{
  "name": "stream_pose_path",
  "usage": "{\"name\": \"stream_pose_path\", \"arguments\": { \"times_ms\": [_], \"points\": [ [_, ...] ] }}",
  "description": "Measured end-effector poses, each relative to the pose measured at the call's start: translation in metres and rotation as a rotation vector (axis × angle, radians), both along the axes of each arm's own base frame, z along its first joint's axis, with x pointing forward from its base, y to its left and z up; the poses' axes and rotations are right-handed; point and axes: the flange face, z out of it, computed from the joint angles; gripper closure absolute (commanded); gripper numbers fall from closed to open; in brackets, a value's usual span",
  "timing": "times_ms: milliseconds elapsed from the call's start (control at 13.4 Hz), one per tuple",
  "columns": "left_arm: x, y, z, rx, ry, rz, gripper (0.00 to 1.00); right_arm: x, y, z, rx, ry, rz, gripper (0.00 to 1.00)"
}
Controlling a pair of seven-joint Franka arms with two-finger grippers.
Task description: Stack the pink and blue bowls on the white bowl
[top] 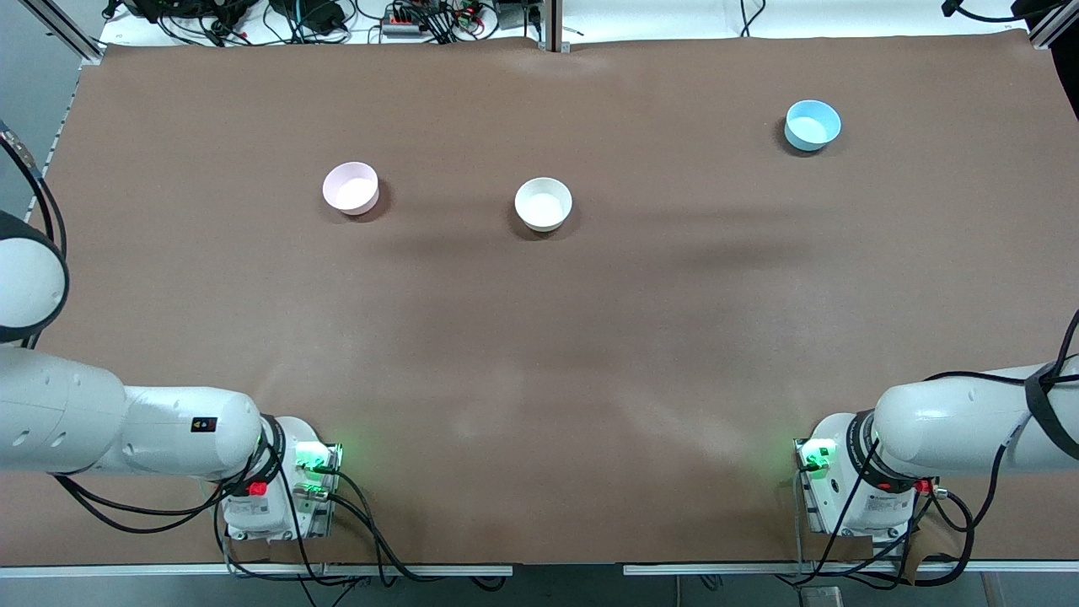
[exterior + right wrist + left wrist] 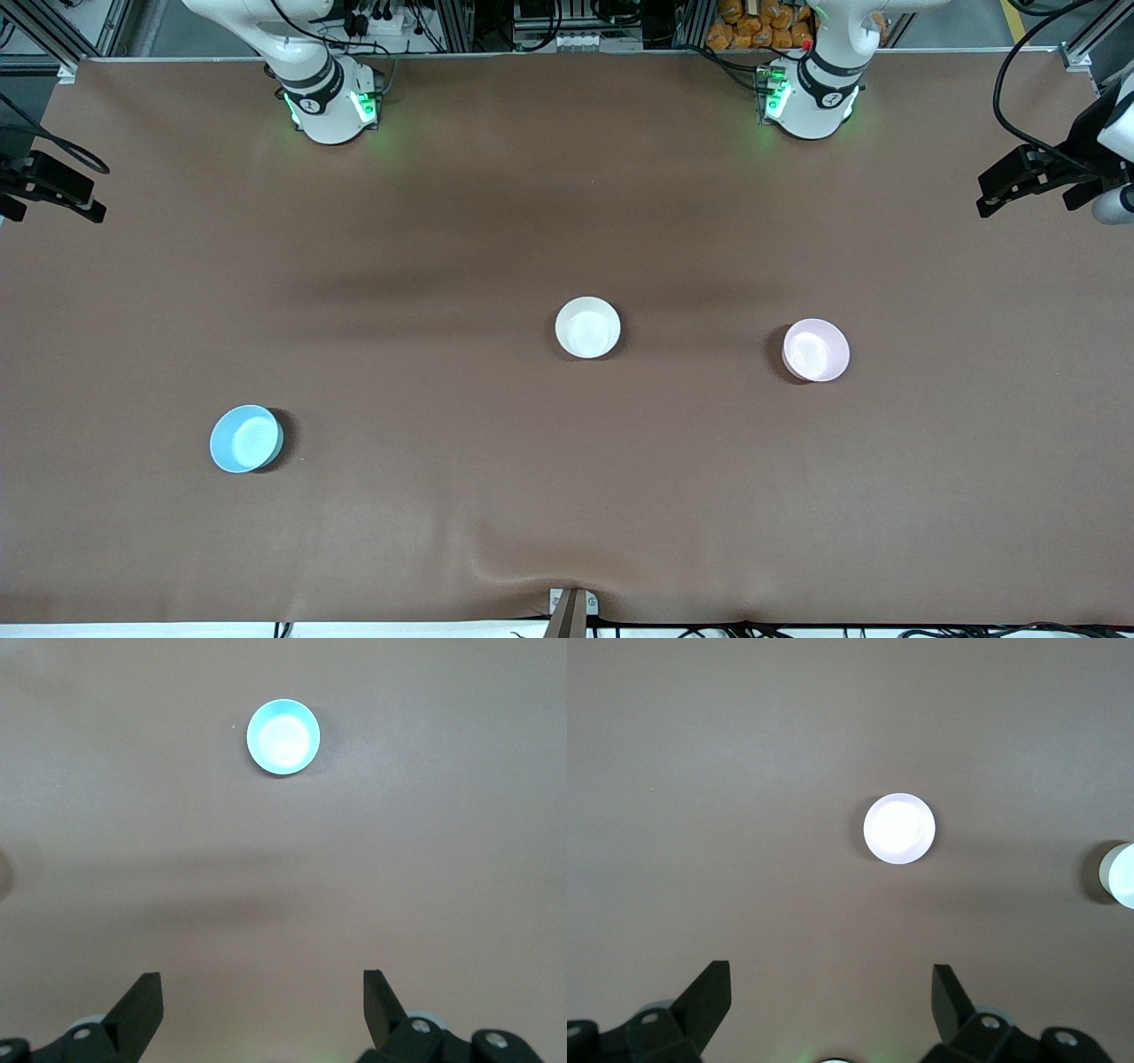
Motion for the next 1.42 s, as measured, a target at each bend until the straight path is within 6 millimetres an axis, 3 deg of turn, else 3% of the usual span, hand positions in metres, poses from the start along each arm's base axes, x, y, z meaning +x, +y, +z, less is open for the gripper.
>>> {"name": "stream_pose_path", "arguments": {
  "times_ms": [1419],
  "points": [
    [-0.002,0.0018,0.0052,-0.002,0.002,-0.015,0.0,0.0003,0.0,0.0023,-0.001,-0.006,0.0,0.0]
  ]
}}
